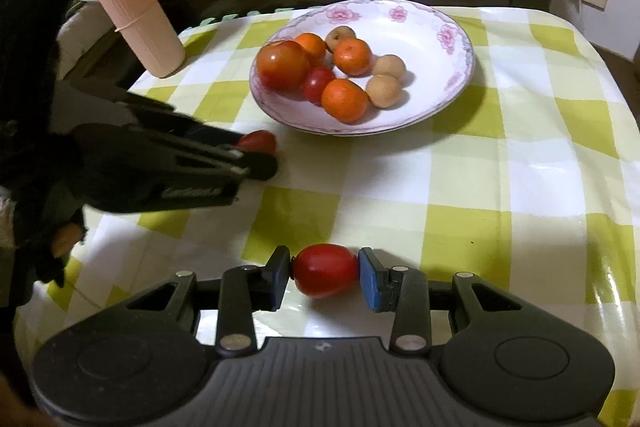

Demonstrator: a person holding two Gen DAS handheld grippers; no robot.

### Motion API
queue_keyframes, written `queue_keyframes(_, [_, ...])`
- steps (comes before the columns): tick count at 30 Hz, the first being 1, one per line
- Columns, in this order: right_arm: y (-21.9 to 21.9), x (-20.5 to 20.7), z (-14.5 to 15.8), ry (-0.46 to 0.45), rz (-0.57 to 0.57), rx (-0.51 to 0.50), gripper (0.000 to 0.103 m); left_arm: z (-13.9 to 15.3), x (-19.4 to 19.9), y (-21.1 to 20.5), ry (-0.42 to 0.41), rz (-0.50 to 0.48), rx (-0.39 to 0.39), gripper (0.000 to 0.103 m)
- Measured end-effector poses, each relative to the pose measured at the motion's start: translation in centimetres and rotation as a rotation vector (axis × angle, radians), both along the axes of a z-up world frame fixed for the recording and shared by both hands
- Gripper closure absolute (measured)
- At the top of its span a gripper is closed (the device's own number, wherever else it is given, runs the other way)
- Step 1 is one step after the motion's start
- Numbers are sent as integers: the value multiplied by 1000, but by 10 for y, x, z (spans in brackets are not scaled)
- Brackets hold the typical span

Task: Organize fruits
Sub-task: 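Grasp a cherry tomato with the left tool while the right tool grasps the other cherry tomato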

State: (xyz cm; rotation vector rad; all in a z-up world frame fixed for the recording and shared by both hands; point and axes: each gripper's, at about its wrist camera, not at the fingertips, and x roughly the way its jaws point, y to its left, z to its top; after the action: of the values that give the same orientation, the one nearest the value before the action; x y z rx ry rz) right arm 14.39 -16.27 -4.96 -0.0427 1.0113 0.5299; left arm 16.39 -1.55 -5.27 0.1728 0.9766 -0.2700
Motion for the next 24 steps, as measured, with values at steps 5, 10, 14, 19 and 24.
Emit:
queue_keyframes(5, [-2,-7,4,-12,-13,-11,68,5,-21,4,23,10,-3,70])
queue_keyframes(10, [-2,-20,-1,-36,-11,-51,67,3,-47,4,52,0,-6,69])
queue_keyframes(14, [1,-32,0,-64,9,-76,67,-2,-61,0,68,-8,-2,69])
queue_keyframes(19, [1,-38,-4,-86,33,-84,66,-4,-69,-3,50,-13,18,60])
queue_keyframes(24, [0,-40,-4,-81,34,-83,65,-4,-71,-2,50,-8,23,37])
